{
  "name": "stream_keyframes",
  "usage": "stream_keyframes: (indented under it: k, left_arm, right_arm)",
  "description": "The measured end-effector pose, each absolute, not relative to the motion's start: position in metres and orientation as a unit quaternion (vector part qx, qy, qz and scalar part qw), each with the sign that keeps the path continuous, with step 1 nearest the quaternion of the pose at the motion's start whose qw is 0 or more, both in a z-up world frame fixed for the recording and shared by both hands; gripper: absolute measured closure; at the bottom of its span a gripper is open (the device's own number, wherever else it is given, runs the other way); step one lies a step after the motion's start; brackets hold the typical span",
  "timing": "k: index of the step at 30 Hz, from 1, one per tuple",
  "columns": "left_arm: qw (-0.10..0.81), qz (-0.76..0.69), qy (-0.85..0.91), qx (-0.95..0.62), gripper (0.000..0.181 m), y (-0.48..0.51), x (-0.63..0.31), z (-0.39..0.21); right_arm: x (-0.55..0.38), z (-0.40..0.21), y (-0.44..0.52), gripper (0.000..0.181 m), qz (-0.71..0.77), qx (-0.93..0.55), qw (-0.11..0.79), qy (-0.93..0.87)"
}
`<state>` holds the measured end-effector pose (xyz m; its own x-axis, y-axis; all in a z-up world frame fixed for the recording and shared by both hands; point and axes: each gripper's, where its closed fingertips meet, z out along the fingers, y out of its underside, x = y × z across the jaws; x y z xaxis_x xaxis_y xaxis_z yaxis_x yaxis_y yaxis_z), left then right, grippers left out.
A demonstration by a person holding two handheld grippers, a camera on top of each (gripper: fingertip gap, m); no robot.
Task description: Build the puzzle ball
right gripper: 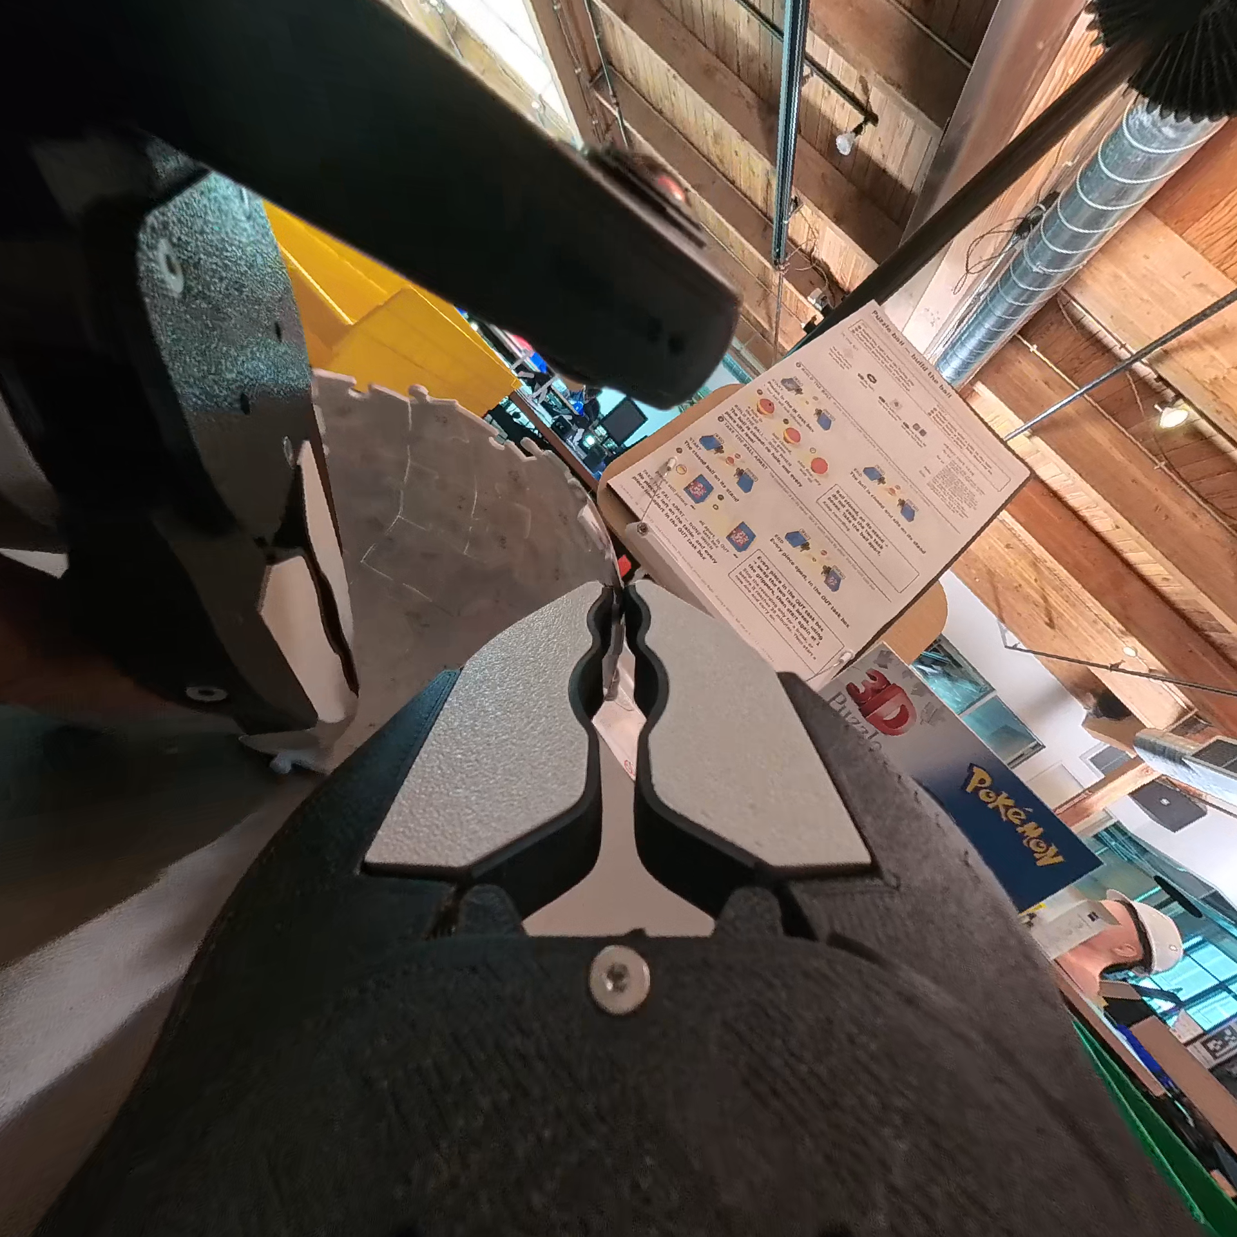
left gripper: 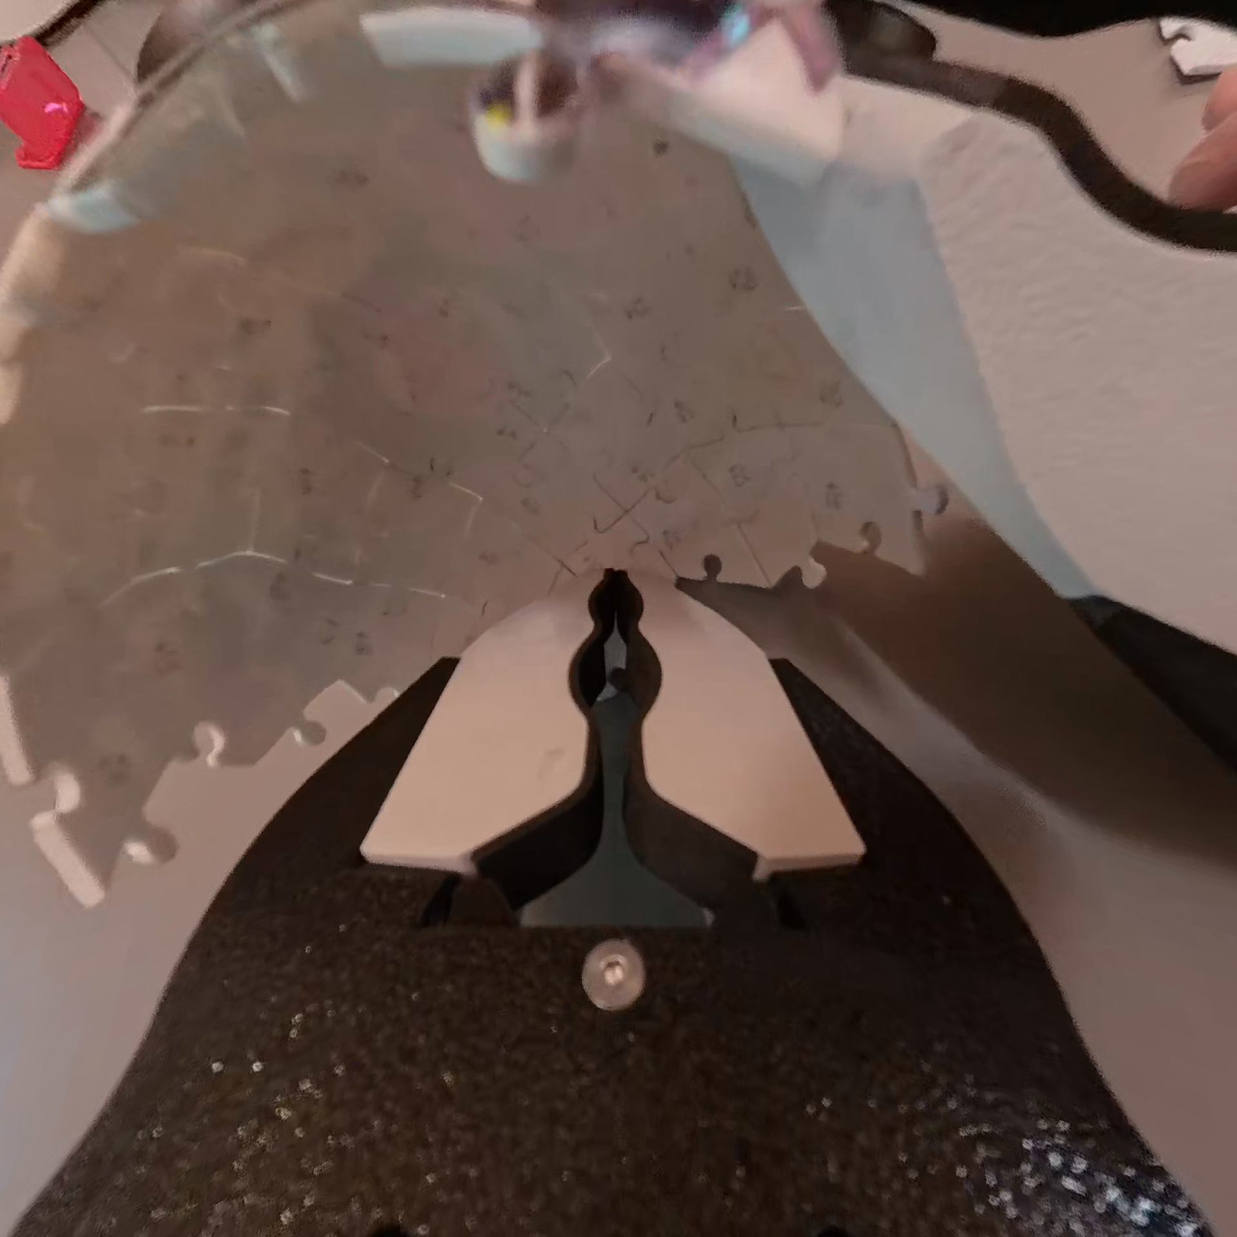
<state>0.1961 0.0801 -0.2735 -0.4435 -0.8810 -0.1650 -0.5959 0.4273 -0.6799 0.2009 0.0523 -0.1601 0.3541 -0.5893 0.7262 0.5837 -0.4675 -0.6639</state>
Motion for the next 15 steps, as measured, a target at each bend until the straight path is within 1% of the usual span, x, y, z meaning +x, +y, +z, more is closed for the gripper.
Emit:
stream_keyframes:
  k: [5,10,13,15]
  left_arm:
    - [0.254,-0.266,0.808,-0.461,0.181,0.08,0.196,-0.275]
    - [0.243,-0.29,0.801,-0.463,0.181,0.082,0.196,-0.273]
    - [0.247,-0.337,0.772,-0.479,0.181,0.086,0.199,-0.253]
    - [0.251,-0.324,0.776,-0.479,0.181,0.091,0.198,-0.247]
  right_arm:
    - [0.204,-0.162,0.05,0.178,-0.563,-0.644,0.517,0.014]
    - [0.204,-0.161,0.05,0.178,-0.567,-0.643,0.514,0.011]
    - [0.202,-0.161,0.051,0.178,-0.57,-0.643,0.512,0.006]
    - [0.202,-0.161,0.051,0.178,-0.57,-0.643,0.512,0.006]
